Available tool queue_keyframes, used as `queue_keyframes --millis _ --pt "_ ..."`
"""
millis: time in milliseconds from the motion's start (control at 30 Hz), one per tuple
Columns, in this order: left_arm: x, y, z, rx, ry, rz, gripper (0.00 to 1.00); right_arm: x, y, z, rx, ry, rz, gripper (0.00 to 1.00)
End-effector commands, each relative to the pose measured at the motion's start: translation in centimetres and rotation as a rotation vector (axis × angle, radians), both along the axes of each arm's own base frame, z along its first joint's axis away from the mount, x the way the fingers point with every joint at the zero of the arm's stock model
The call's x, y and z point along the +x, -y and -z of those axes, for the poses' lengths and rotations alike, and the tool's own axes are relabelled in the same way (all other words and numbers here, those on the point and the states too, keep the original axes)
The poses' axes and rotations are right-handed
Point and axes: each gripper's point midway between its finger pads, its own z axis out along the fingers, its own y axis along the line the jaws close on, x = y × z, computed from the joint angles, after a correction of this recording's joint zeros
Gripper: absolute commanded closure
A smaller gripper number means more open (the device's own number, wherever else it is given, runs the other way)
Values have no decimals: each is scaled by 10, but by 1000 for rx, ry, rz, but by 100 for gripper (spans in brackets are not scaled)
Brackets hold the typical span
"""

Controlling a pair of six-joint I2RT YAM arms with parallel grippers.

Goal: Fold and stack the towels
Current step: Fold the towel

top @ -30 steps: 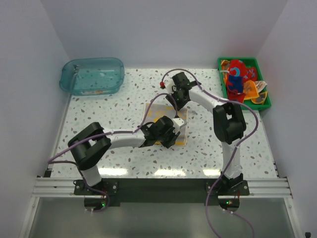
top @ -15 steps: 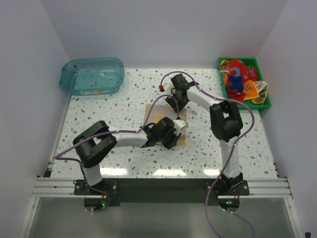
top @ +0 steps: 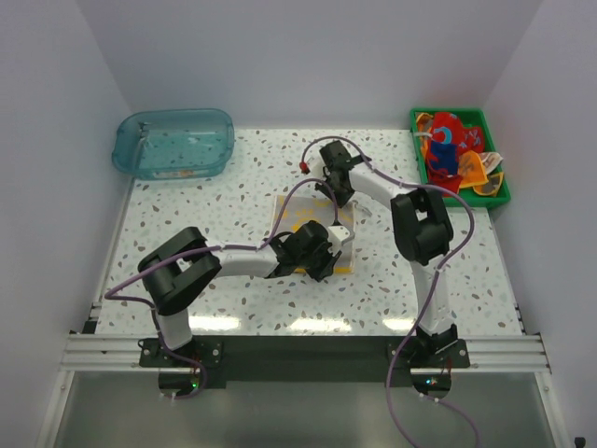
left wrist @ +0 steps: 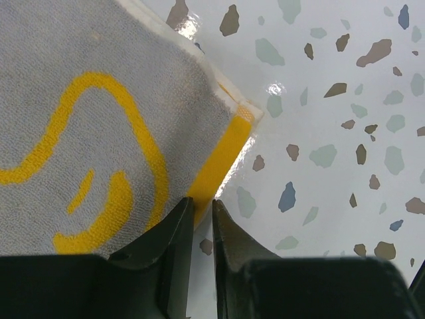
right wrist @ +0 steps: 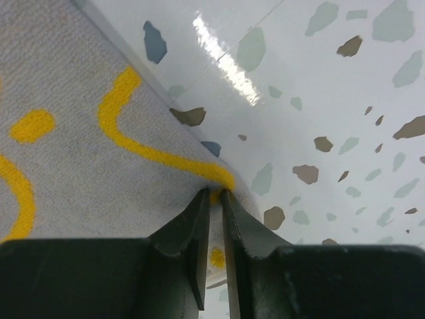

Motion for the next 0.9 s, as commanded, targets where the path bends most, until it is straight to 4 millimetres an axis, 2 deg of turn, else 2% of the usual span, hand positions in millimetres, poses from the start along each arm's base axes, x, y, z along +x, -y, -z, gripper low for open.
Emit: queue_keyframes --millis 0,200,367,433,533,567,633,767,800,867 --pt "-18 -6 19 29 -61 46 78 37 7 -7 -60 143 32 84" --pt "-24 -11 27 44 -84 50 80 66 18 -10 -93 225 90 92" --pt "-23 -11 26 44 -81 53 80 83 26 -15 -71 256 153 89" --pt "-22 -9 24 39 -77 52 80 86 25 -26 -54 268 166 86" --pt "-19 -8 23 43 -70 49 80 79 17 -46 11 259 157 76" --pt "-18 -8 22 45 -66 47 80 75 15 -51 29 251 153 69" --pt "-16 -7 20 42 -60 44 80 60 9 -61 82 219 139 62" --pt "-17 -10 17 39 -55 43 80 30 13 -52 92 146 135 41" --pt "-18 -11 16 37 -56 43 80 21 17 -43 79 121 134 38" --pt "-20 -11 16 35 -59 47 80 16 22 -40 58 120 126 34"
